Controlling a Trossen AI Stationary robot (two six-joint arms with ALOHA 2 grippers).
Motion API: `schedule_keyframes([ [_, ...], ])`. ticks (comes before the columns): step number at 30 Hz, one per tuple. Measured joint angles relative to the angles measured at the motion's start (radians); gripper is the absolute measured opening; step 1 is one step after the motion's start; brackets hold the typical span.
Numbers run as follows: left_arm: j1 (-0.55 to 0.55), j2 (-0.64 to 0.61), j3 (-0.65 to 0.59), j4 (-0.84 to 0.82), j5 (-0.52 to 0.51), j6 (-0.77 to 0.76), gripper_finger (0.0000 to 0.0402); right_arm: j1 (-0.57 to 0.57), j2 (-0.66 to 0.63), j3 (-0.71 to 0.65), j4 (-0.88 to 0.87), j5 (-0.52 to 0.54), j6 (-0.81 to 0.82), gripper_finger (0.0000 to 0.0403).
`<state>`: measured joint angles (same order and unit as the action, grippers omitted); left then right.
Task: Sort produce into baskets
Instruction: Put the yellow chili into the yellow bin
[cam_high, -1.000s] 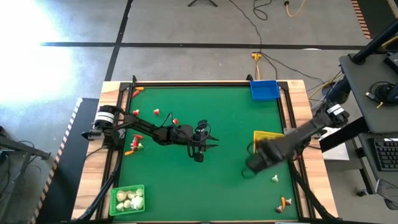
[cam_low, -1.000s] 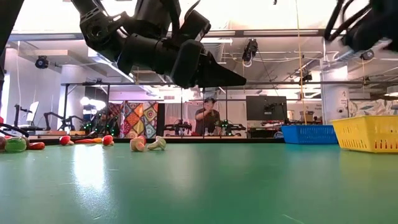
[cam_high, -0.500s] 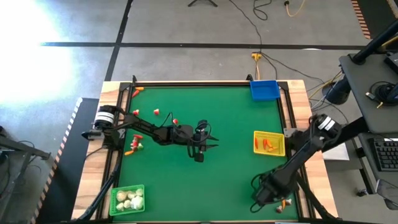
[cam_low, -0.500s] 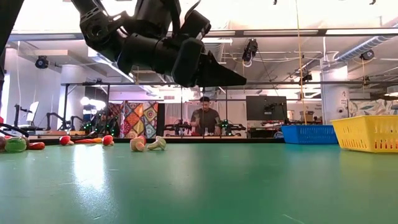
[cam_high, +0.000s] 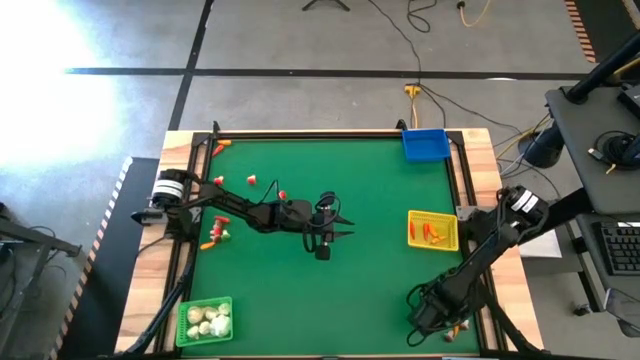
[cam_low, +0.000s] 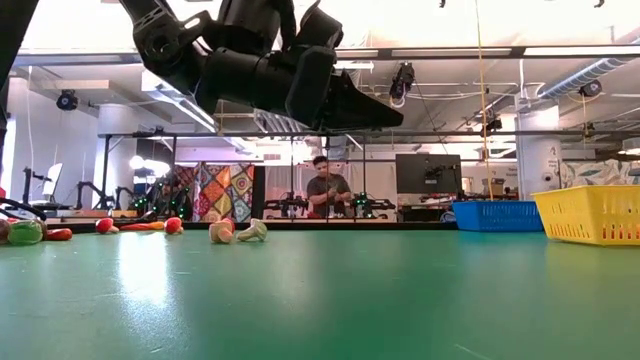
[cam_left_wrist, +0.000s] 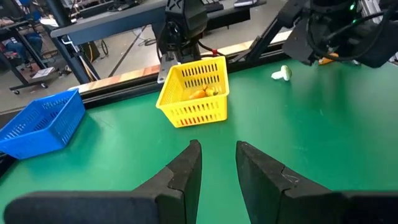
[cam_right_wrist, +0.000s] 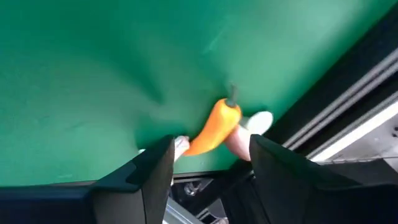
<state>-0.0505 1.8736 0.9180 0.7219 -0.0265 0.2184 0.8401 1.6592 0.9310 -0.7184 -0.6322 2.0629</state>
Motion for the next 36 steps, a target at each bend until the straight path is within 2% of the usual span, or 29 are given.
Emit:
schedule_keyframes([
  [11, 0.0, 0.0, 0.0, 0.0, 0.0, 0.0, 0.0084, 0.005, 0.001, -0.069, 0.111, 0.011, 0.007, 0.0147],
  [26, 0.0, 0.0, 0.0, 0.001, 0.0, 0.007, 0.0084, 0.004, 0.001, -0.074, 0.085, 0.04, -0.049, 0.0037],
  [30, 0.0, 0.0, 0.002, 0.003, 0.0, 0.007, 0.0084, 0.001, 0.001, -0.074, 0.05, 0.078, -0.074, 0.0031],
  [36, 0.0, 0.0, 0.002, 0.003, 0.0, 0.008, 0.0084, -0.066, 0.002, -0.071, -0.066, 0.101, -0.222, 0.003],
])
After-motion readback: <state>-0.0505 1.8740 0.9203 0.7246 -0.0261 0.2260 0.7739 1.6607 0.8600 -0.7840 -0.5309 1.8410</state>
